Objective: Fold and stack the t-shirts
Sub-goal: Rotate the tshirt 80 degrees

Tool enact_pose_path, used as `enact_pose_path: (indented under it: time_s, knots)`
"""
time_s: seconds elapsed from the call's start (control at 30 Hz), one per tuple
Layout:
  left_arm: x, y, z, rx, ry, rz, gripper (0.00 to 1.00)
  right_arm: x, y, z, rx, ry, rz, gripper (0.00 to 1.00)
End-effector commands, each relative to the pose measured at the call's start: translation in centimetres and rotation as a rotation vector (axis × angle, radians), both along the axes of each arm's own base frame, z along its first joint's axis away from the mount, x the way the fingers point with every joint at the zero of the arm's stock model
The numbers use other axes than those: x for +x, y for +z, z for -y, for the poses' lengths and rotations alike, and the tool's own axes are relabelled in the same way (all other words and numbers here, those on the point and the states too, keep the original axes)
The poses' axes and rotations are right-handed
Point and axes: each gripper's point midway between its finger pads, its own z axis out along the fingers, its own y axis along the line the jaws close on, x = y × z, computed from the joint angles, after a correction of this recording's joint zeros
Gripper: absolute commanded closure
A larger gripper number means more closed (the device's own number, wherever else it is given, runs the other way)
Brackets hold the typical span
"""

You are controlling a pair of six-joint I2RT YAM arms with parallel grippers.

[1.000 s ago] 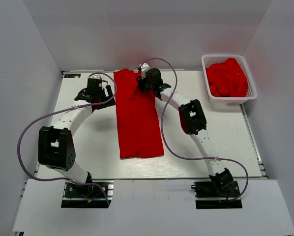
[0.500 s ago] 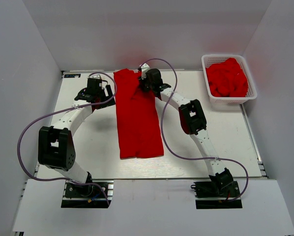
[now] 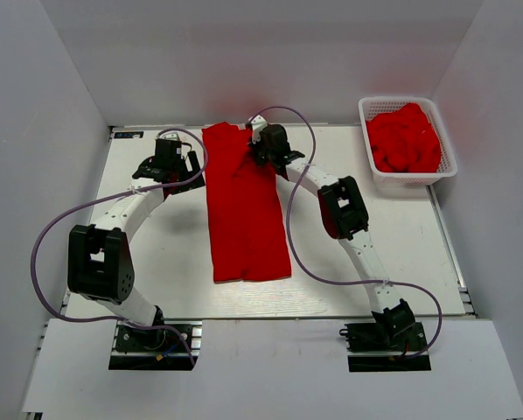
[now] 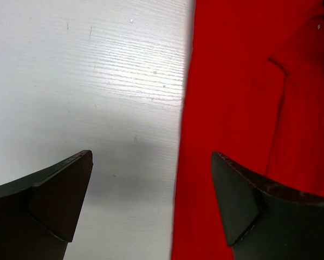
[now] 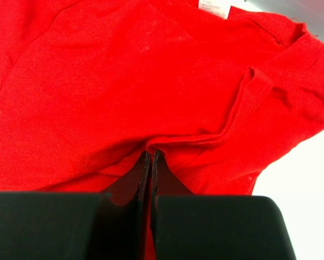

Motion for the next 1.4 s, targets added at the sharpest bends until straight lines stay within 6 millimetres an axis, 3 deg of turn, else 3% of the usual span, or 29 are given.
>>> enact_pose_path:
  time_s: [0.0,0.1,0.23,0.53,0.57,1.03,1.17,1.27,1.33,1.37]
  knots:
    - [0.2,2.0,-0.3,0.001,0.002,0.050,0.00,0.4,4.0,0.0,0.047,-0.005,0.084,1.00]
    - [0.2,2.0,-0.3,0.001,0.002,0.050,0.00,-0.2,4.9,0.4,0.075,-0.027,0.071,1.00]
    - [0.2,2.0,0.1,0.000,-0.007,0.050,0.00,-0.2,7.6,0.3,0.081,-0.024,0.106,1.00]
    - [0.0,1.4,0.2,-0.003,-0.013,0.030,0.00,-1.2,7.8,1.2,0.039,-0.052,0.051,1.00]
    - [0.0,1.4,0.2,-0.003,-0.013,0.030,0.00,-1.2,8.6,1.4,0.041,-0.057,0.057,1.00]
    - [0.2,1.8,0.4,-0.011,-0.020,0.038,0.00,-2.5,6.3,2.8,-0.056,-0.062,-0.033,1.00]
    - [0.3,1.7,0.4,-0.009,-0.020,0.029,0.00,-2.8,6.4,2.8,-0.060,-0.056,-0.043,0.79]
    - [0.3,1.5,0.4,-0.007,-0.020,0.017,0.00,-2.7,6.9,3.7,-0.080,-0.099,-0.035,0.70]
    - [0.2,1.7,0.4,-0.007,-0.020,0.015,0.00,-2.6,8.1,4.2,-0.094,-0.110,-0.009,0.55]
    - [0.1,1.6,0.4,-0.005,-0.020,0.007,0.00,-2.7,8.4,4.5,-0.108,-0.110,-0.001,0.43]
